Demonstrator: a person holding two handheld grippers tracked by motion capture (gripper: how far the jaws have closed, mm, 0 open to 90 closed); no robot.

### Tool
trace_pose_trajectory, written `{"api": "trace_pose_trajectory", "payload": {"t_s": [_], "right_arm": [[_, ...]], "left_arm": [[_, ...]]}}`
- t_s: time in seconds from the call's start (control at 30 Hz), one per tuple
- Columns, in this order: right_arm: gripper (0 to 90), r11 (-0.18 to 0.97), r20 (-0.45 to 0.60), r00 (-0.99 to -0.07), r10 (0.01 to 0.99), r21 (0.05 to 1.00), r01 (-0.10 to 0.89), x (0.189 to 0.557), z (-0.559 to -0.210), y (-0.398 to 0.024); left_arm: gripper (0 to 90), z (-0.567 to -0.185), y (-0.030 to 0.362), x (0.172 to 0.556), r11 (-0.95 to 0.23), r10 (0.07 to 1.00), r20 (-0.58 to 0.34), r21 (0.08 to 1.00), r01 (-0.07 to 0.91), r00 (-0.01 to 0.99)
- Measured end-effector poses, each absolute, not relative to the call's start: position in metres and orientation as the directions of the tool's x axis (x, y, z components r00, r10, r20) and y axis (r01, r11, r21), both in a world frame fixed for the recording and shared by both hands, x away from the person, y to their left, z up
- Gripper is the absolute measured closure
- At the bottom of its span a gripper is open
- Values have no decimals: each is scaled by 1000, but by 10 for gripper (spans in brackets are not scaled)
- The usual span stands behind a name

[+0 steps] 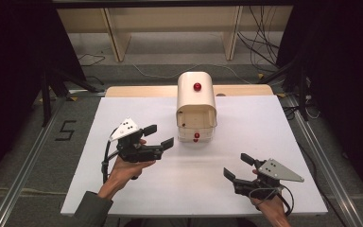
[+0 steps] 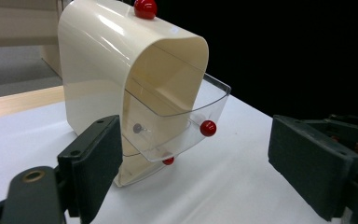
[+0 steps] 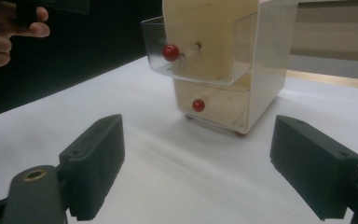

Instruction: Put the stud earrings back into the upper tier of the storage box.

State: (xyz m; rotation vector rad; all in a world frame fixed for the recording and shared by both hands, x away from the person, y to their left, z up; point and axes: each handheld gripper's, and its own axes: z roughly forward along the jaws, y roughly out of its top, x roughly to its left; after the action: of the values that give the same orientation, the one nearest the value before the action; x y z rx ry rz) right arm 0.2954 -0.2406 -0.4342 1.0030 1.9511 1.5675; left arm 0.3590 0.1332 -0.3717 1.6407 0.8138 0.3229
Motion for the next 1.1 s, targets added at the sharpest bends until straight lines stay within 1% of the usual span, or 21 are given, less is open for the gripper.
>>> {"api": "trace_pose_trajectory", "payload": {"t_s": [0.2,0.47,0.93,1.1], "right_arm": [[183,98,95,-643,760,961,258,295,-434,-240],[183,97,98,-642,760,961,261,295,-434,-241],[183,101,95,-646,758,960,260,295,-435,-240],[183,101,96,-646,757,960,261,295,-435,-240]], "left_arm": [[172,-380,134,355,-40,660,-217,946,322,719],[168,-391,136,348,-87,641,-170,953,291,748],[157,-399,150,334,-82,663,-124,968,236,738],[156,-403,154,332,-87,669,-118,968,235,734]]}}
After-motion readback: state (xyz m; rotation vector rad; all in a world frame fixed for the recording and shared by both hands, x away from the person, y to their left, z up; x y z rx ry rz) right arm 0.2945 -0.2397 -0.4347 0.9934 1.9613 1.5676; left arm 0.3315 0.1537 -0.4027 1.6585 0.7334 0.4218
